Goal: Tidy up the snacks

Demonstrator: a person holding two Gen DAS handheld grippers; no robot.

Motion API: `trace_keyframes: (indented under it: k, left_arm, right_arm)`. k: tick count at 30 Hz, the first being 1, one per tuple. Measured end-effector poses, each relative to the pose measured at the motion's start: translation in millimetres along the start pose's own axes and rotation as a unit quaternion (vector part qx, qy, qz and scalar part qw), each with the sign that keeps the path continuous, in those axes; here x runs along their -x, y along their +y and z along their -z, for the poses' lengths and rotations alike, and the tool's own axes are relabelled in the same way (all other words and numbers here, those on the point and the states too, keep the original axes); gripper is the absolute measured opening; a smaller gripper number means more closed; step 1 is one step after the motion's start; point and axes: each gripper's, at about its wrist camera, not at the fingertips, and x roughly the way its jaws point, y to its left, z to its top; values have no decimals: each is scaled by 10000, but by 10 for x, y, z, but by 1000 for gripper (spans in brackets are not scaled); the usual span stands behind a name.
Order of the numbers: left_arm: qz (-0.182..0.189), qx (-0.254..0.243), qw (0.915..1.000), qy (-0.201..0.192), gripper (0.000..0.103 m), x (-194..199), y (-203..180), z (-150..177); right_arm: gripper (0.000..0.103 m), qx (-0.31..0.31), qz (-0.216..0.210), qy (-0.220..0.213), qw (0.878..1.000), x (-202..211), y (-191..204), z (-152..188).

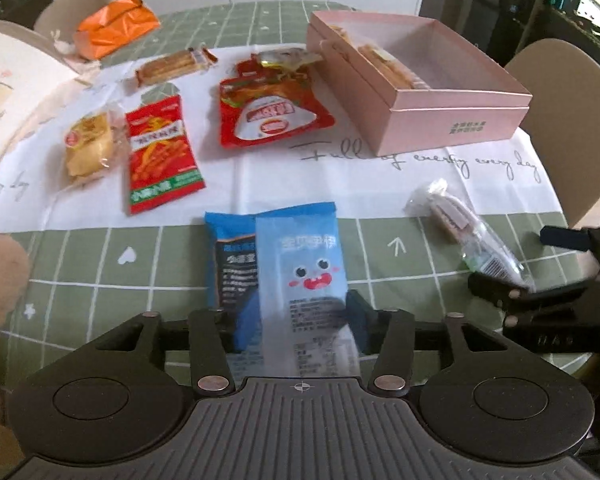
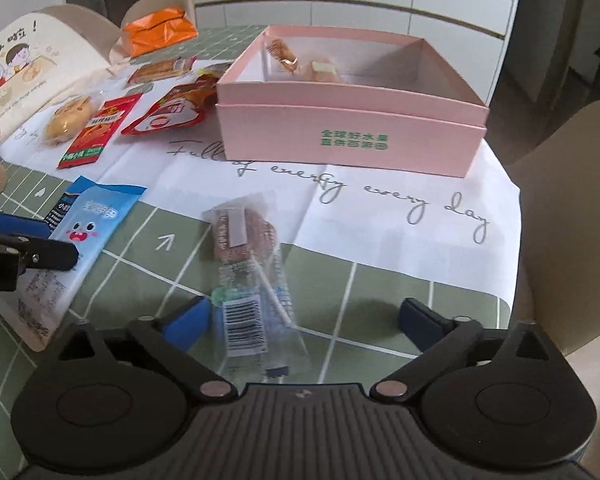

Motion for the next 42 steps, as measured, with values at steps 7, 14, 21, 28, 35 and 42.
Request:
trace_keyframes:
  k: [7,14,21,28,35,42]
  left_arm:
    - [-34,-20,10000,78,62,-91,-59,-125]
    - [-131,691,9973,-223,56,-22,232,-173]
    - [353,681,9971,-23,56,-78,232,-217]
    - [208,-101,9997,-22,76,-189,-65,-186]
    - [-141,275,9992,-246,68,-85,138,-191]
    - [82,267,9996,44,77,-211,209,-208]
  right_arm:
    - [103,5,32,-457,9990,35,11,150]
    - [103,29,10,-435,9990,59,14,172]
    - [103,51,-22,613,9981,-25,78,-116]
    - [103,72,-25,1013,9948,-106,138,-237]
    - [103,87,-36,901,9959,-84,126,-210]
    - [103,90,-41,825,9965,-72,122,-186]
